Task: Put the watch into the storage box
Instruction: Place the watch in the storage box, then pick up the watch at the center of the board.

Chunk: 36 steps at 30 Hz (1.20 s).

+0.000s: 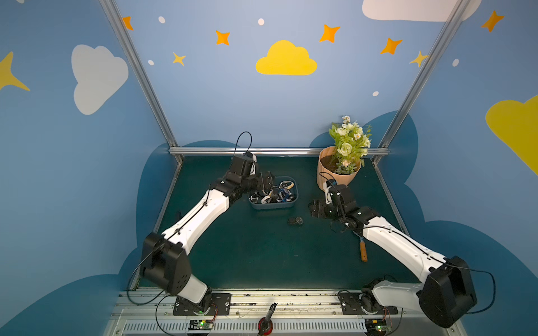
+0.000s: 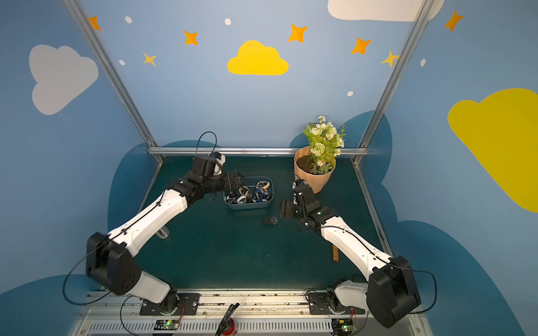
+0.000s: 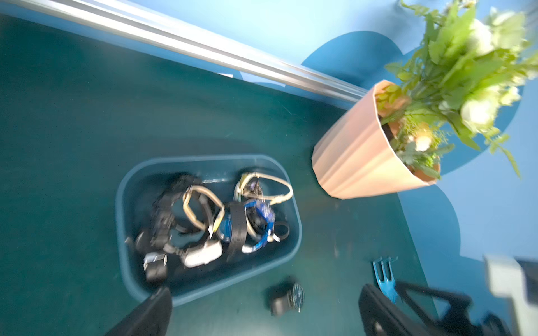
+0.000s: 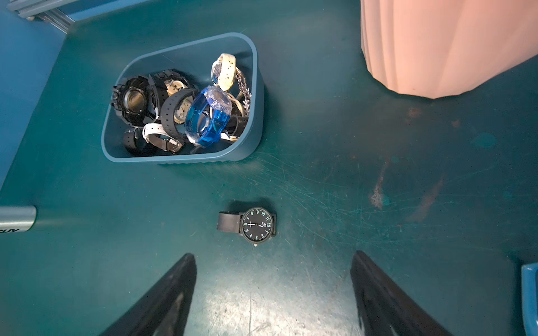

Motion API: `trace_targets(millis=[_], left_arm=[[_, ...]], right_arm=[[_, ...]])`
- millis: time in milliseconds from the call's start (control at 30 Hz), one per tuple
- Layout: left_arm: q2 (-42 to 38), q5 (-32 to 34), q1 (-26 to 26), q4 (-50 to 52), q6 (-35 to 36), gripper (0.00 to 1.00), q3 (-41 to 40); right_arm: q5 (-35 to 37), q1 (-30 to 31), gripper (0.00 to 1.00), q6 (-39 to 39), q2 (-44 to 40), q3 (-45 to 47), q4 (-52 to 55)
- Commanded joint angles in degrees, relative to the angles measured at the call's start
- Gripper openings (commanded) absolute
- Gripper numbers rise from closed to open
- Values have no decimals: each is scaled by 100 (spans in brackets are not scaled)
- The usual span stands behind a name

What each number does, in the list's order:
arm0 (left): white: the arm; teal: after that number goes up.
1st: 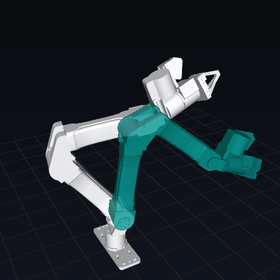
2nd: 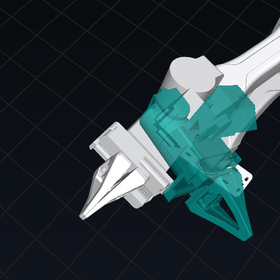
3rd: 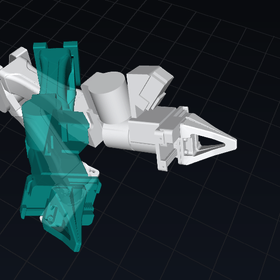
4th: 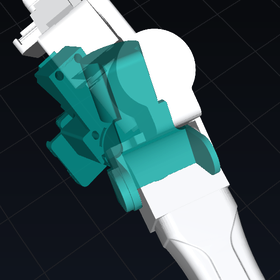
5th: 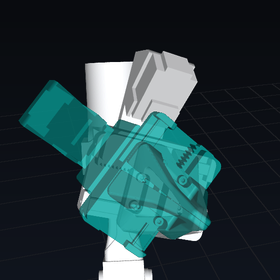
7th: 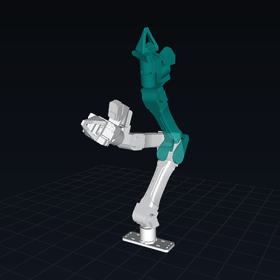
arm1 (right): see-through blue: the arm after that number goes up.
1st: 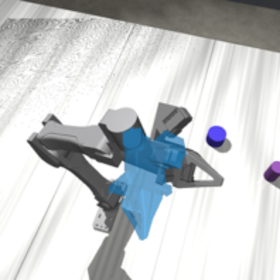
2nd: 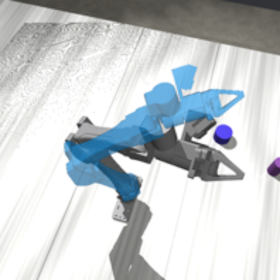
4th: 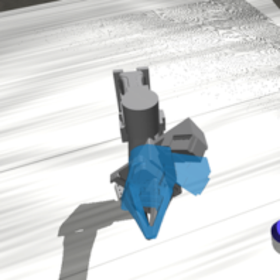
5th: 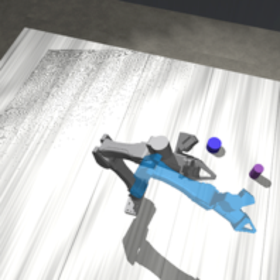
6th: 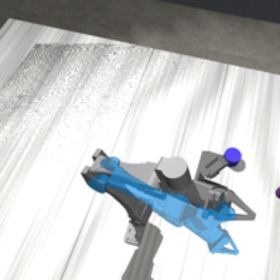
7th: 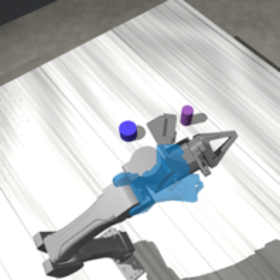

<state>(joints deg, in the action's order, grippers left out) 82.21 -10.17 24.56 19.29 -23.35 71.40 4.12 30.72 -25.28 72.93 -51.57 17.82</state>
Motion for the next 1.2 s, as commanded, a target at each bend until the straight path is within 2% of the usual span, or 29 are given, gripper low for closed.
trace_targets(millis=[0, 167, 267, 467, 633, 767, 933, 1167], left_arm=[[-868, 273, 7, -167, -97, 100, -1021], [-2262, 473, -5, -848, -460, 100, -2844], [-2773, 514, 4, -1095, -625, 100, -3412], [-3071, 703, -3, -644, -802, 100, -3482], [-2995, 643, -1, -865, -949, 100, -3648], [-2957, 622, -3, -778, -963, 100, -3560], [-3007, 647, -4, -689, -951, 100, -3625], [-3184, 754, 1, -567, -985, 100, -3668]], right_arm=[[-21, -31, 84, -52, -149, 2, 20], [-91, -25, 84, -16, -38, -20, 16], [-359, -23, 84, -16, 90, -58, -76], [-528, 103, 84, 56, 477, -425, 182], [131, 574, 81, 98, 817, -651, 554], [456, 984, 73, 102, 1247, -926, 747], [399, 1215, 52, 166, 1941, -1308, 806], [329, 1387, 43, 121, 2688, -1731, 860]])
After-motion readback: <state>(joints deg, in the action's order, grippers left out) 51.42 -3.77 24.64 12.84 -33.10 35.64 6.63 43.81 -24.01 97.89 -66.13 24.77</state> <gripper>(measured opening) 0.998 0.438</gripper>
